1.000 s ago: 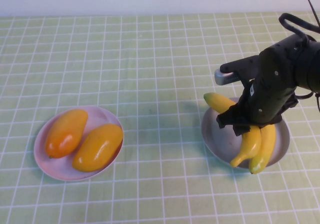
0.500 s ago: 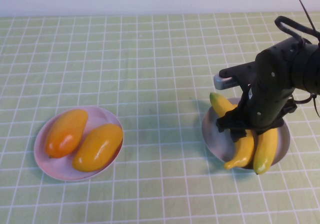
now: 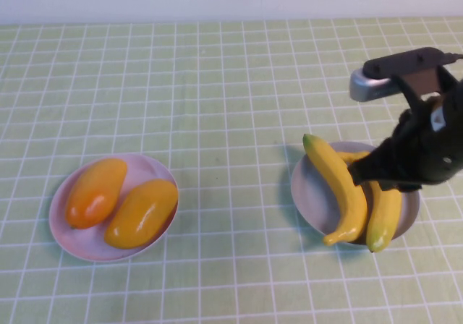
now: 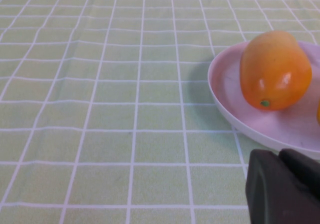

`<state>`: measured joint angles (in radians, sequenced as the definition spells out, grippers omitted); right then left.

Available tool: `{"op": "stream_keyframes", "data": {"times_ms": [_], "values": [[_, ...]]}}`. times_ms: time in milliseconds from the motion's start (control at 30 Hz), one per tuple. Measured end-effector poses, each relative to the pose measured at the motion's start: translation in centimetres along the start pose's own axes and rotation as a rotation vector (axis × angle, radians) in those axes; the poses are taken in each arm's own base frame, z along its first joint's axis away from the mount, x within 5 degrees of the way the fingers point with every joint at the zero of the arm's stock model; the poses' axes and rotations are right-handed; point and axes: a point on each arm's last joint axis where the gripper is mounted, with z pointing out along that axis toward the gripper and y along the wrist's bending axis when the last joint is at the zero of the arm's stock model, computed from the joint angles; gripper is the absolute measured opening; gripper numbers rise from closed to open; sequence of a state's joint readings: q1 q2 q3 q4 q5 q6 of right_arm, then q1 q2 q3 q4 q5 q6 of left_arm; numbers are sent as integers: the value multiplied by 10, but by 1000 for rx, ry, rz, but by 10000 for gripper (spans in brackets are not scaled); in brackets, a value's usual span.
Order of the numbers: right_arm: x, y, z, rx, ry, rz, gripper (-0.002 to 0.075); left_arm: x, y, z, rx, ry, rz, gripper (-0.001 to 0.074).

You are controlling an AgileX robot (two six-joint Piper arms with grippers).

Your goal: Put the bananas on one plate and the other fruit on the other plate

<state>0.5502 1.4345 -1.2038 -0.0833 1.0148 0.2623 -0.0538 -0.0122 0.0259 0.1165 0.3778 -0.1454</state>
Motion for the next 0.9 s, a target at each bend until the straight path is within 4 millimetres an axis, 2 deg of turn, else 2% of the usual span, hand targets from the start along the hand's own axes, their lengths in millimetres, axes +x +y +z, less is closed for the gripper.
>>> {"op": "stream_keyframes", "data": {"times_ms": [233,400,667,800,900], "values": [[52,-10,-27,-55,-53,2,-13,0,0,0,0,0,0,2],[82,-10,-31,-121,-25,35,-14,0,0,0,0,0,0,2],[84,-7,-37,-167,-55,-11,-15,0,0,0,0,0,0,2],[84,-7,-30,-174,-115,-22,-15,0,0,0,0,0,0,2],[92,-13,-22,-159,-200,-22,-15,0,0,0,0,0,0,2]]}}
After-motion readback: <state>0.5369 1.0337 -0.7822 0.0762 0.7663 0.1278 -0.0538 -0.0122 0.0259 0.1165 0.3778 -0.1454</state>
